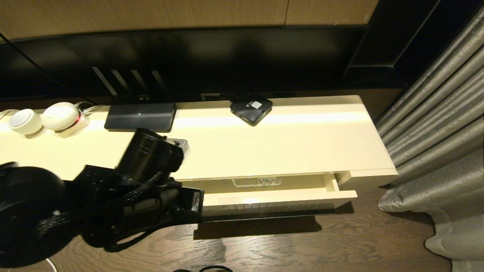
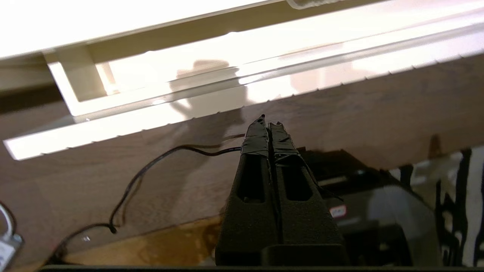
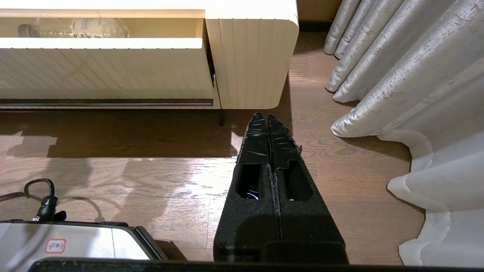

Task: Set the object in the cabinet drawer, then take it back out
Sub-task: Open the drawer

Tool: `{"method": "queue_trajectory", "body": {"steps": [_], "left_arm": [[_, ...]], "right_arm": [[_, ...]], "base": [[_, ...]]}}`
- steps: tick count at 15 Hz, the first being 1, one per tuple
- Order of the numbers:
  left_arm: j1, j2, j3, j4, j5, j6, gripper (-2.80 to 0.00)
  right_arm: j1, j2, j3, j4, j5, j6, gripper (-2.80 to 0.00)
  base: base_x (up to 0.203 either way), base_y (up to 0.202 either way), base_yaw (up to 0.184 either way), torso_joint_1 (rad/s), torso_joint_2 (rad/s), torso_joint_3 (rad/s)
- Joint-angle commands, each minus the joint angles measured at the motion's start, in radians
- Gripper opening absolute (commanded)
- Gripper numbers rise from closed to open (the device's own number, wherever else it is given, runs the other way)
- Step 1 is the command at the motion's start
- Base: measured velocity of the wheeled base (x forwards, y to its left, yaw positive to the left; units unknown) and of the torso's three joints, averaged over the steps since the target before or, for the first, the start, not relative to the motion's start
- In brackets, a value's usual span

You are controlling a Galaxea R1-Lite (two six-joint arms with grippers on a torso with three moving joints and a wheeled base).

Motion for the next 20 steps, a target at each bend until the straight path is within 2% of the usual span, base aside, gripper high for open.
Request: {"method": "queue_trajectory", "body": {"steps": [1, 4, 9, 20], "left_arm": [[-0.035, 0.150, -0.037, -0.023, 0.089, -0.054, -2.80], [-0.037, 0.203, -0.043, -0.085, 0.161, -0.060, -2.80], [-0.034, 0.228, -0.067, -0.083, 0.166, -0.112, -2.80], [-0.005, 0.315, -0.148, -0.078, 0.166, -0.171, -2.80]], "right_arm": [[0.000, 0.001, 0.000, 0.000, 0.000, 0.000, -2.80], [0.000, 0.001, 0.002, 0.000, 0.000, 0.000, -2.80], [0.000, 0.001, 0.000, 0.000, 0.000, 0.000, -2.80], [0.000, 0.001, 0.000, 0.000, 0.000, 0.000, -2.80]], "base": [[0.000, 0.000, 0.000, 0.000, 0.00, 0.000], [0.000, 0.000, 0.000, 0.000, 0.00, 0.000], [0.000, 0.000, 0.000, 0.000, 0.00, 0.000], [0.000, 0.000, 0.000, 0.000, 0.00, 0.000]]}}
